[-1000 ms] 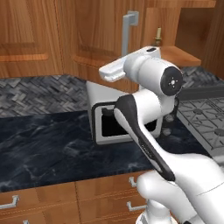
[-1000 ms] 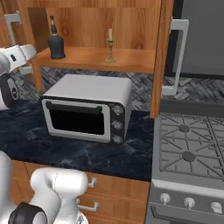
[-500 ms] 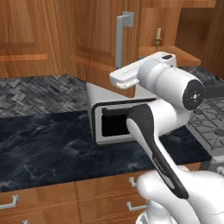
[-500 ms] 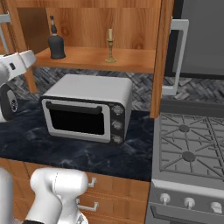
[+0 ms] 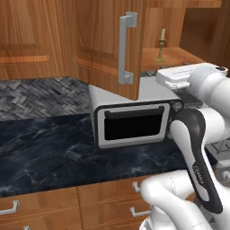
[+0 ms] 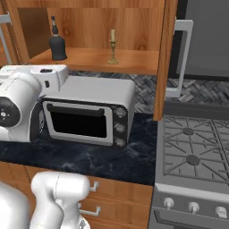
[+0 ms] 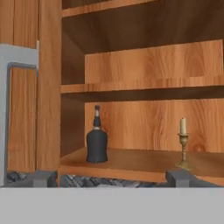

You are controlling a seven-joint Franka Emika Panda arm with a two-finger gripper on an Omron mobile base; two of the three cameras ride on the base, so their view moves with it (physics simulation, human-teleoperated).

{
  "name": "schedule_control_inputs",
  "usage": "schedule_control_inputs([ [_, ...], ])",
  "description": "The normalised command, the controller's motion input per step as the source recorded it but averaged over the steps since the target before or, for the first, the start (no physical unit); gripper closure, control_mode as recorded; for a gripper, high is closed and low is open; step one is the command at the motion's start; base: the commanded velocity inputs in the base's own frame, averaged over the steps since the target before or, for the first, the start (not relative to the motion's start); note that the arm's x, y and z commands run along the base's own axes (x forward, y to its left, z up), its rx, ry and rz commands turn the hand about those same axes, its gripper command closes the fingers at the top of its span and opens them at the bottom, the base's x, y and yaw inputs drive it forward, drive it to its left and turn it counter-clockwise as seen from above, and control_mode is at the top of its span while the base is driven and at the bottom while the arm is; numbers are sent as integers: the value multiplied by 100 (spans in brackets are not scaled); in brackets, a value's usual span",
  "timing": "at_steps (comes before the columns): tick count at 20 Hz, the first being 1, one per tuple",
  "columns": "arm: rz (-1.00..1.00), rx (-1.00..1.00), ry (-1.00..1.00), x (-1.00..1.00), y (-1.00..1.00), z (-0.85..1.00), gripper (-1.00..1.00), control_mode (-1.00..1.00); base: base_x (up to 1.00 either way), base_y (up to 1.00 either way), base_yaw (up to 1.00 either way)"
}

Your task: Get the candle and the liquor from the cabinet and move them to the dining counter.

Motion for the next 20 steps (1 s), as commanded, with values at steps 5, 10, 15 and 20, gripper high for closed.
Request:
schedule_control_inputs([
  [5,-1,24,10,-4,-73,-2,-100,-100,0,0,0],
  [10,2,18,21,15,-21,-13,-100,-100,0,0,0],
  [15,3,17,37,47,0,0,-100,-100,0,0,0],
  [20,7,12,40,46,5,-3,-100,-100,0,0,0],
])
